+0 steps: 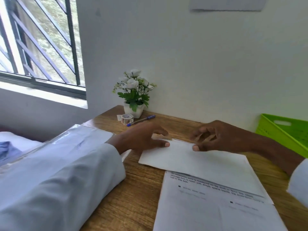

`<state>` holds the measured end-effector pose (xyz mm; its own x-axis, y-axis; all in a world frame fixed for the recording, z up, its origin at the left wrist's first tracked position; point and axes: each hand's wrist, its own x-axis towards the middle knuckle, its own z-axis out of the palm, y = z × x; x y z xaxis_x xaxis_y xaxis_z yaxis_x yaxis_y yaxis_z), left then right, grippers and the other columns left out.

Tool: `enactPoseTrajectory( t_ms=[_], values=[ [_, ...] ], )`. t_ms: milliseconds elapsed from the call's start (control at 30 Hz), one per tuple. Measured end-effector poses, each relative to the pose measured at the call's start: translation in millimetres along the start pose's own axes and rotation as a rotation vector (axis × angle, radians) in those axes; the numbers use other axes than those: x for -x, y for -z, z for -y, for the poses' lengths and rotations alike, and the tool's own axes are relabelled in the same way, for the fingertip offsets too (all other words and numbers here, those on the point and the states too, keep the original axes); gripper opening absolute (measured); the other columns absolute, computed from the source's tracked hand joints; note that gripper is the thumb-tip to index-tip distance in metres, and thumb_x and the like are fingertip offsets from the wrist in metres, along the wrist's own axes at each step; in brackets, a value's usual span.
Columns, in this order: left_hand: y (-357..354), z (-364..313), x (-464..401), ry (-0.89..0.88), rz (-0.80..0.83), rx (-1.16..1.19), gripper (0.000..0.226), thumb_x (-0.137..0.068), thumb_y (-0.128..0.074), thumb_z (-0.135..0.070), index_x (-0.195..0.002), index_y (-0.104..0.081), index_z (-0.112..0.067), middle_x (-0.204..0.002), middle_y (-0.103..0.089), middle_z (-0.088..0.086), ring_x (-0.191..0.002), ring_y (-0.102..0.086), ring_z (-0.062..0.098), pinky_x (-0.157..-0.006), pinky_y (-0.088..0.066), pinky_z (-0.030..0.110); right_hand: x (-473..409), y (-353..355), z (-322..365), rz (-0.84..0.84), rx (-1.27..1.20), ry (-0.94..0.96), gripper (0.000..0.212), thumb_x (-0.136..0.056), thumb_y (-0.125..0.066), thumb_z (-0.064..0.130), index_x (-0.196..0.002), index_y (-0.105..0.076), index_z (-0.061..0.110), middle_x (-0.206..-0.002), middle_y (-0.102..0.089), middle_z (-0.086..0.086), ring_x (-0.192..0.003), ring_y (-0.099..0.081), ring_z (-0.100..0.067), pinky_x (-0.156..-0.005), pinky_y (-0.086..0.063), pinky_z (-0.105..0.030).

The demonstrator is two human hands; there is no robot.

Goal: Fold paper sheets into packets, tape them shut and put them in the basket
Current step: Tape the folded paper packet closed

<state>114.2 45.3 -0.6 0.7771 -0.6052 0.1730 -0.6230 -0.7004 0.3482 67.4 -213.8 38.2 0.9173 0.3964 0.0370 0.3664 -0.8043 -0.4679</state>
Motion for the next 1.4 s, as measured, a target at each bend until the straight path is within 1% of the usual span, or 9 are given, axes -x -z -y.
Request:
enactPoseTrajectory(
  t_ms=[133,300,433,600,800,1000,1200,1300,1400],
  values=[
    [9.5,25.9,0.6,0.059,-0.352,0.071,0.013,-0.088,-0.069,-0.023,-0.096,-0.077,-0.017,-0.084,-0.073,-0.009,-0.068,-0.064,0.001,-0.067,-0.052,0.024,-52.2,-15.9,25.1,-0.123,-0.031,0.099,0.021,-0.077,-0.081,0.030,-0.095,-0.077,0.020,-0.087,-0.077,0.004,-0.080,-0.071,-0.012,-0.074,-0.054,-0.024],
    [16.5,70.2,8.3,0.476,-0.661,0.331,0.007,-0.080,-0.072,-0.011,-0.077,-0.077,-0.014,-0.067,-0.066,-0.008,-0.065,-0.064,0.012,-0.060,-0.054,0.027,-124.5,-42.0,52.8,-0.262,-0.011,0.183,0.011,-0.079,-0.077,0.026,-0.089,-0.079,0.020,-0.081,-0.075,0.006,-0.074,-0.068,-0.009,-0.068,-0.051,-0.025],
    [7.6,93.7,11.8,0.670,-0.670,0.442,0.006,-0.078,-0.071,-0.013,-0.074,-0.076,-0.013,-0.076,-0.071,0.004,-0.076,-0.068,0.021,-0.072,-0.060,0.042,-173.2,-66.0,74.8,-0.307,0.002,0.245,0.014,-0.078,-0.078,0.025,-0.091,-0.080,0.022,-0.085,-0.076,0.006,-0.073,-0.067,-0.006,-0.069,-0.053,-0.025],
    [3.9,101.9,9.6,0.739,-0.685,0.571,0.006,-0.077,-0.073,-0.015,-0.071,-0.075,-0.014,-0.075,-0.072,0.006,-0.077,-0.069,0.023,-0.074,-0.060,0.043,-211.4,-92.2,78.7,-0.286,0.095,0.239,0.026,-0.078,-0.077,0.039,-0.101,-0.078,0.026,-0.093,-0.076,0.010,-0.071,-0.060,-0.001,-0.056,-0.036,-0.013],
    [3.7,106.8,6.6,0.787,-0.700,0.659,0.008,-0.074,-0.078,-0.023,-0.068,-0.074,-0.018,-0.071,-0.073,0.001,-0.076,-0.071,0.020,-0.076,-0.060,0.043,-224.8,-104.1,75.3,-0.254,0.110,0.258,0.024,-0.080,-0.075,0.034,-0.103,-0.077,0.026,-0.106,-0.075,0.010,-0.078,-0.060,0.003,-0.068,-0.048,-0.018],
    [7.7,104.2,5.4,0.783,-0.738,0.857,0.041,-0.078,-0.074,-0.050,-0.062,-0.073,-0.011,-0.064,-0.073,0.006,-0.073,-0.073,0.025,-0.081,-0.059,0.046,-213.8,-101.8,78.9,-0.323,0.067,0.353,0.019,-0.082,-0.075,0.028,-0.100,-0.078,0.024,-0.094,-0.075,0.010,-0.063,-0.052,0.011,-0.056,-0.032,-0.004],
    [13.5,89.8,10.1,0.666,-0.739,1.139,0.027,-0.079,-0.078,-0.030,-0.087,-0.072,-0.005,-0.081,-0.075,0.011,-0.074,-0.073,0.020,-0.071,-0.061,0.033,-189.4,-98.2,73.4,-0.419,0.021,0.413,0.022,-0.081,-0.076,0.030,-0.102,-0.078,0.023,-0.100,-0.075,0.008,-0.073,-0.060,0.001,-0.067,-0.051,-0.020],
    [15.2,85.5,12.5,0.601,-0.740,1.059,0.024,-0.077,-0.080,-0.025,-0.088,-0.072,-0.004,-0.080,-0.075,0.008,-0.073,-0.073,0.018,-0.067,-0.060,0.030,-177.0,-94.0,69.1,-0.431,-0.042,0.434,0.020,-0.079,-0.077,0.035,-0.097,-0.079,0.027,-0.095,-0.075,0.013,-0.075,-0.065,0.000,-0.065,-0.056,-0.026],
    [13.5,85.2,10.6,0.482,-0.750,0.781,0.020,-0.076,-0.082,-0.023,-0.083,-0.072,-0.008,-0.078,-0.074,0.007,-0.073,-0.071,0.020,-0.068,-0.059,0.036,-169.8,-85.7,65.9,-0.562,-0.174,0.401,0.017,-0.080,-0.077,0.033,-0.094,-0.079,0.024,-0.087,-0.074,0.013,-0.068,-0.064,0.003,-0.055,-0.049,-0.016]
  ],
)
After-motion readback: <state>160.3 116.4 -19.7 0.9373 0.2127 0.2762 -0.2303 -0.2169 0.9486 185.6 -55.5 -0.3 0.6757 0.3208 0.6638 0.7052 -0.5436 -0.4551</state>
